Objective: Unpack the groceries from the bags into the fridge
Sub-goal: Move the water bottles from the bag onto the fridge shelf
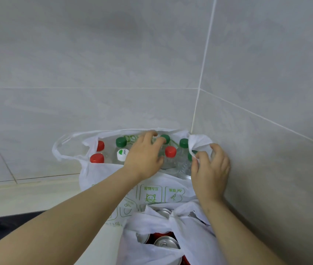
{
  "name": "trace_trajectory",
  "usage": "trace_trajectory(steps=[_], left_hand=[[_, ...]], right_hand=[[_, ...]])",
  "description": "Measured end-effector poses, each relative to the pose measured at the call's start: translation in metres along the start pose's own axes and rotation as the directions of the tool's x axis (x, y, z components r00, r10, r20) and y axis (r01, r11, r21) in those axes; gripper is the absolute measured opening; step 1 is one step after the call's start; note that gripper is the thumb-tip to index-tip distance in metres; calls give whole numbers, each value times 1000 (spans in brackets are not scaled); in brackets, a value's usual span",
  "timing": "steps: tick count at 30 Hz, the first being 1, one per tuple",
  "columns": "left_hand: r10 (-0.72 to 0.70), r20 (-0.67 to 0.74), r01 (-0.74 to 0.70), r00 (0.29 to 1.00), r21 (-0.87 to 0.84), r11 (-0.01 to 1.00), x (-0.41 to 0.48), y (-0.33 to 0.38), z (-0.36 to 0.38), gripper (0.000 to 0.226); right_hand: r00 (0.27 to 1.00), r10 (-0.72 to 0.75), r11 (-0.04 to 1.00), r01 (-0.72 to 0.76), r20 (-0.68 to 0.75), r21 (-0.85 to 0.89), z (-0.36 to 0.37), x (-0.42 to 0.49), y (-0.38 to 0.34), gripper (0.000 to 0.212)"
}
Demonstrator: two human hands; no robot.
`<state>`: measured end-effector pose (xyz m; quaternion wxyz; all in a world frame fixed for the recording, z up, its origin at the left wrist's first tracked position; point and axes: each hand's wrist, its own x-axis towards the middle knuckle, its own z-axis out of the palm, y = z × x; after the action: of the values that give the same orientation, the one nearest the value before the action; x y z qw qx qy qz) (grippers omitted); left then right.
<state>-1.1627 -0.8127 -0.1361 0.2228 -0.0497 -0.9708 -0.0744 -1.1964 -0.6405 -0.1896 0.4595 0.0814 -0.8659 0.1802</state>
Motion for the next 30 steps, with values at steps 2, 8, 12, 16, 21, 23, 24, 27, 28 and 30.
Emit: trace_trajectory(steps=[2,8,12,16,21,23,24,27,28,30], left_hand=[[48,28,-49,998,45,998,8,-4,3,48],[-55,244,49,968,31,998,37,-19,8,42],[-198,346,257,917,-132,957,58,-21,11,35],[-321,422,387,848,-79,919,70,-20,14,43],[-445,478,394,758,210,895,81,-15,9,54],[-452,484,385,749,237,892,81,-11,10,49],[-436,477,377,764,219,900,81,-11,12,46],[-356,376,333,855,128,934,73,-17,15,35],[-332,329,316,884,103,943,69,-20,14,35],[-279,243,272,929,61,960,59,-24,7,38]], right_hand=[[997,-72,995,72,-7,71,4,7,1,20],[900,125,835,-322,418,445,12,24,5,32],[573,405,259,-819,712,512,20,29,6,29],[291,466,5,-945,836,327,49,3,13,60],[142,462,-11,-986,875,166,45,2,15,63],[159,456,18,-985,876,169,39,4,17,44],[186,461,42,-981,868,188,36,6,17,33],[360,523,214,-933,773,290,26,8,9,18],[439,524,295,-897,730,328,22,10,5,14],[577,491,422,-813,653,401,9,15,-6,24]])
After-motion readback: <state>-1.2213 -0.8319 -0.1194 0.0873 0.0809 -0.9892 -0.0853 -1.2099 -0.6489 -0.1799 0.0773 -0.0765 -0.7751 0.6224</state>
